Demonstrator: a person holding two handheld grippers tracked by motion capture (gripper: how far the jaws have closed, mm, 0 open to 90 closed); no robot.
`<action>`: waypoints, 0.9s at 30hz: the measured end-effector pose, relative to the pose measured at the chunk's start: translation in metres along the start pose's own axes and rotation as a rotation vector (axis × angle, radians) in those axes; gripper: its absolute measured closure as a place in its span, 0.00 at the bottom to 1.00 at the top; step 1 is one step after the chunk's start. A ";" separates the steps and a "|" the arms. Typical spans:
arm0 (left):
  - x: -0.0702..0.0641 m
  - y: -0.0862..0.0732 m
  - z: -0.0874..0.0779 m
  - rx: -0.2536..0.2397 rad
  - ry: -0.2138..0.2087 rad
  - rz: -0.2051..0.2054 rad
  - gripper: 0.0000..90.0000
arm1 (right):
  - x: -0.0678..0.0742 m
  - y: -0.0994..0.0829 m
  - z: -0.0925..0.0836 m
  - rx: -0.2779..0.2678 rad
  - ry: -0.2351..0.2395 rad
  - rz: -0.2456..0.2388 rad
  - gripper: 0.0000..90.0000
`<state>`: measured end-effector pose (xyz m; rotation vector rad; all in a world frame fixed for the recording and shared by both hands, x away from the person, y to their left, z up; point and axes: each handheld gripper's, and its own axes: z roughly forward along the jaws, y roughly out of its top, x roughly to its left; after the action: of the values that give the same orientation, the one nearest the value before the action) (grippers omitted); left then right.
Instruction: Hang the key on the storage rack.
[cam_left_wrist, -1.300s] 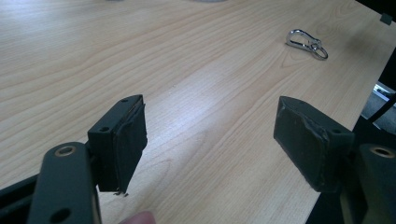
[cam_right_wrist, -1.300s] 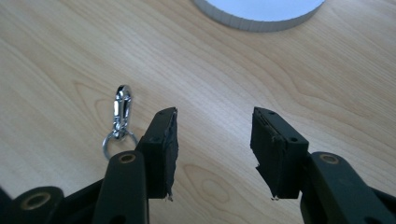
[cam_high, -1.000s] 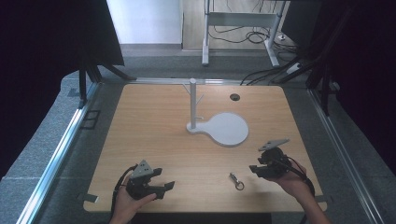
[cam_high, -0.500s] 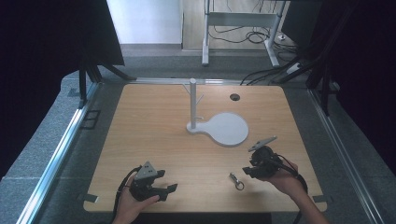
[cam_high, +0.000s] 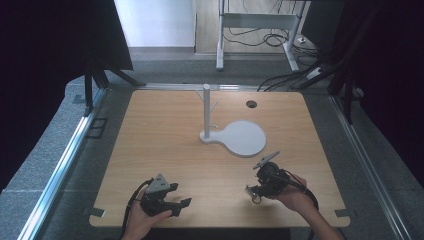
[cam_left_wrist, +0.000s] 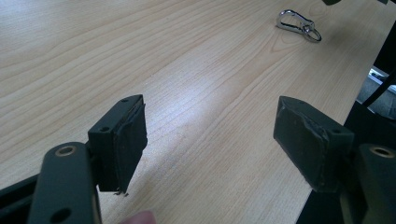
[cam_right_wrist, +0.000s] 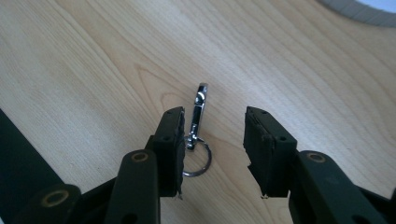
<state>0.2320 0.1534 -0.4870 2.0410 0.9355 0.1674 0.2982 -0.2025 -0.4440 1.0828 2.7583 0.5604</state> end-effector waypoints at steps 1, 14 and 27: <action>0.000 0.000 0.000 0.001 0.001 0.001 0.29 | 0.002 0.000 0.003 0.014 0.006 -0.006 0.66; -0.001 -0.001 0.004 0.017 -0.003 0.005 0.29 | 0.009 0.001 0.022 0.068 -0.003 -0.021 0.70; -0.001 -0.001 0.005 0.026 -0.004 0.007 0.29 | 0.012 0.001 0.033 0.116 0.002 -0.034 0.81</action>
<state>0.2326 0.1494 -0.4911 2.0679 0.9321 0.1555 0.2982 -0.1836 -0.4736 1.0557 2.8358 0.4021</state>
